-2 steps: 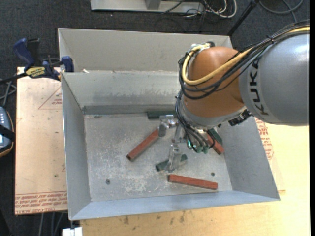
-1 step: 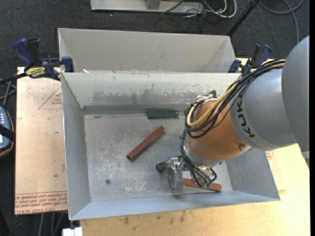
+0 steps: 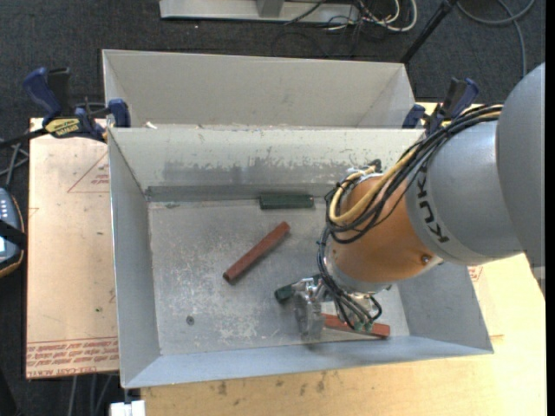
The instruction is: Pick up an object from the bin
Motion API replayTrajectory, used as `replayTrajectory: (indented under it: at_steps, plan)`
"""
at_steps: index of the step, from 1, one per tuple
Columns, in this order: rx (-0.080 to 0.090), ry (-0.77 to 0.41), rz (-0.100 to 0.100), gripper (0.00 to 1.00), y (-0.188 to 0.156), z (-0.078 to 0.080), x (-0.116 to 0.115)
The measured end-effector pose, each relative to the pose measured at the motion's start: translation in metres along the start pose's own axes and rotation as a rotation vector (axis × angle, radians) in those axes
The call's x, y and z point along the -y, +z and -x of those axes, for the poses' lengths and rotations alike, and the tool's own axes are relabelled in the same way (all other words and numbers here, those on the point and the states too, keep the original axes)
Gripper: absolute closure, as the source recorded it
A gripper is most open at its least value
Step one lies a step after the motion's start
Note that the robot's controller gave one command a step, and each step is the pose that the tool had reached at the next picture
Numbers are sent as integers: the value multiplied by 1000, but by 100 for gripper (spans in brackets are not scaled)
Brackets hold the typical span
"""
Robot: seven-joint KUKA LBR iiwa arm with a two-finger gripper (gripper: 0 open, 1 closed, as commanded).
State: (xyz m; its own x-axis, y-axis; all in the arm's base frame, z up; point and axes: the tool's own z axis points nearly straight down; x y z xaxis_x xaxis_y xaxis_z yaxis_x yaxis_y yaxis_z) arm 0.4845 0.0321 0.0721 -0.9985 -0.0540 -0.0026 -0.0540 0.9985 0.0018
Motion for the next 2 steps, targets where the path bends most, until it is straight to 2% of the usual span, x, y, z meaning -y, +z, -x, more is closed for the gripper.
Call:
replayTrajectory:
  at_steps: [1,2]
  plan:
    - [-5,-7,-1,100,-51,15,-4]
    - [-6,-49,-1,100,-118,11,-6]
